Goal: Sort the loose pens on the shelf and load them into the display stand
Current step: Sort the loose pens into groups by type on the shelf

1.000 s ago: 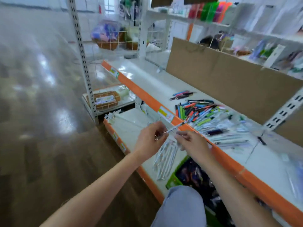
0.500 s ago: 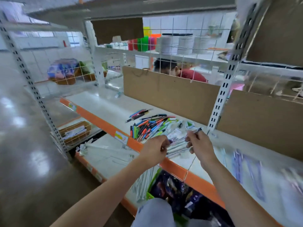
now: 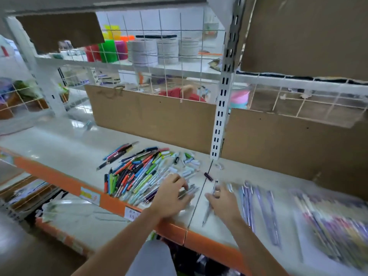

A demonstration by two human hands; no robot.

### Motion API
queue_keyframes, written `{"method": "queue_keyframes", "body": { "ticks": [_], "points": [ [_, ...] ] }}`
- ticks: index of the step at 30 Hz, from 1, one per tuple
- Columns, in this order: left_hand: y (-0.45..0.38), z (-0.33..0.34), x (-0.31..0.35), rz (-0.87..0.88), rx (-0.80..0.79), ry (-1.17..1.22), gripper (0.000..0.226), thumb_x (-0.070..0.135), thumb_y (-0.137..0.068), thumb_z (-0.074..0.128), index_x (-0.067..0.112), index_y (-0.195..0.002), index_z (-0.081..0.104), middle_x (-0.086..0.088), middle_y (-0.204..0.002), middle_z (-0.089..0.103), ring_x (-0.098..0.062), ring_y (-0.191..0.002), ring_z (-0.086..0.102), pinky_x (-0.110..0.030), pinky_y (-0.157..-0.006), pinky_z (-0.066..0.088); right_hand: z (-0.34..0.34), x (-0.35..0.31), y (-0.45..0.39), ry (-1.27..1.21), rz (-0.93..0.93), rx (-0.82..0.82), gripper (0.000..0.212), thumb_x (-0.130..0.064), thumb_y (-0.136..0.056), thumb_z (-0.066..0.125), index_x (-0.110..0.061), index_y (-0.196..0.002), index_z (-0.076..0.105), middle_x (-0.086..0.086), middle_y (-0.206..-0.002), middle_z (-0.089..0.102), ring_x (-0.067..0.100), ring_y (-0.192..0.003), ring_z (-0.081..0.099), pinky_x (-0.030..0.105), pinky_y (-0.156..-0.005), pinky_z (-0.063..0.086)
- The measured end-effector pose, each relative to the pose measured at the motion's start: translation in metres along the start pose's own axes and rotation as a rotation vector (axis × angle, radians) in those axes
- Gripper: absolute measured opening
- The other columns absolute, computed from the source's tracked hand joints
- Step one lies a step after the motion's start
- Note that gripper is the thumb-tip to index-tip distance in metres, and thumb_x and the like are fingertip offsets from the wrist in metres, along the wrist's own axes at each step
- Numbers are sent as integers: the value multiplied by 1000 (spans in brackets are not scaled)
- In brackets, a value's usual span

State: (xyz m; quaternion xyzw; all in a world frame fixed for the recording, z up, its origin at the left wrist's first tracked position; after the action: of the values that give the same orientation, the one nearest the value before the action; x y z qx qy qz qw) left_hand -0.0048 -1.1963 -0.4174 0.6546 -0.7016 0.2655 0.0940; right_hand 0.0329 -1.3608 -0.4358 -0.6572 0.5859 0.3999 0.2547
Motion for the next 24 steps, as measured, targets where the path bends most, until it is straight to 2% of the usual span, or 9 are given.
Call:
{"method": "queue_keyframes", "body": {
  "ticks": [1,3,4,6,9,13,17,20,24],
  "points": [
    [-1,-1,0,16,18,21,40,58,-77,47,20,-84,59,8,-89,47,-11,-88,45,-24,-79,38,0,0,1,43,-15,28,26,-25,-90,61,-8,-108,52,7,-88,62,20,-79,57,27,-68,42],
    [-1,-3,-1,58,42,41,37,56,-80,48,21,-83,58,10,-87,47,-9,-85,45,-21,-76,35,2,-2,5,137,-33,86,38,-34,-91,58,-10,-120,51,4,-96,65,16,-80,55,27,-68,36],
    [1,-3,-1,73,51,44,36,54,-81,48,20,-82,58,10,-86,47,-9,-84,45,-20,-74,35,2,-3,8,155,-37,112,41,-38,-92,57,-11,-122,50,2,-95,65,13,-76,54,26,-66,35],
    [7,-3,1,101,66,39,33,51,-81,49,19,-81,58,10,-84,48,-9,-83,44,-21,-74,33,2,-2,12,124,-34,153,40,-40,-92,55,-14,-122,49,-3,-80,62,7,-67,52,20,-57,35],
    [13,1,2,124,10,20,31,53,-79,52,23,-81,56,10,-84,48,-8,-82,44,-27,-81,37,1,-3,15,103,-38,170,30,-35,-95,51,-15,-118,51,-7,-71,56,0,-63,49,13,-53,31],
    [13,3,1,70,-44,-13,36,54,-72,43,23,-83,57,10,-89,45,-8,-88,43,-32,-92,35,0,-2,17,72,-48,157,18,-22,-98,45,-15,-113,52,-9,-73,52,3,-62,48,20,-53,32],
    [13,4,-4,18,-36,13,30,48,-78,48,20,-83,59,10,-90,45,-10,-89,44,-30,-87,40,0,2,18,27,-42,172,17,-14,-97,43,-15,-110,54,-7,-70,50,7,-60,47,22,-54,34],
    [13,3,-4,20,-8,18,28,44,-84,53,18,-88,62,8,-92,48,-12,-89,46,-31,-85,43,1,3,18,31,-48,172,15,-14,-96,44,-17,-106,55,-9,-69,50,5,-61,46,21,-54,33],
    [14,-1,-4,5,37,5,22,37,-89,58,17,-96,62,5,-96,50,-10,-93,44,-25,-86,41,2,2,20,32,-53,164,15,-15,-96,43,-20,-102,56,-11,-71,51,5,-61,46,21,-55,34]
  ]
}}
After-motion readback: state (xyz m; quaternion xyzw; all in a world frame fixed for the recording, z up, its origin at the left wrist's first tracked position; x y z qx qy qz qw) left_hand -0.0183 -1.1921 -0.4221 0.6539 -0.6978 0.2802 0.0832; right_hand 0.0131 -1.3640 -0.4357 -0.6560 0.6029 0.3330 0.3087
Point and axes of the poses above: each hand's wrist, its own y-axis away from the middle knuckle, its own z-axis out of the palm, x = y × z, the point moved 7 cm from there along -y, towards the middle knuckle
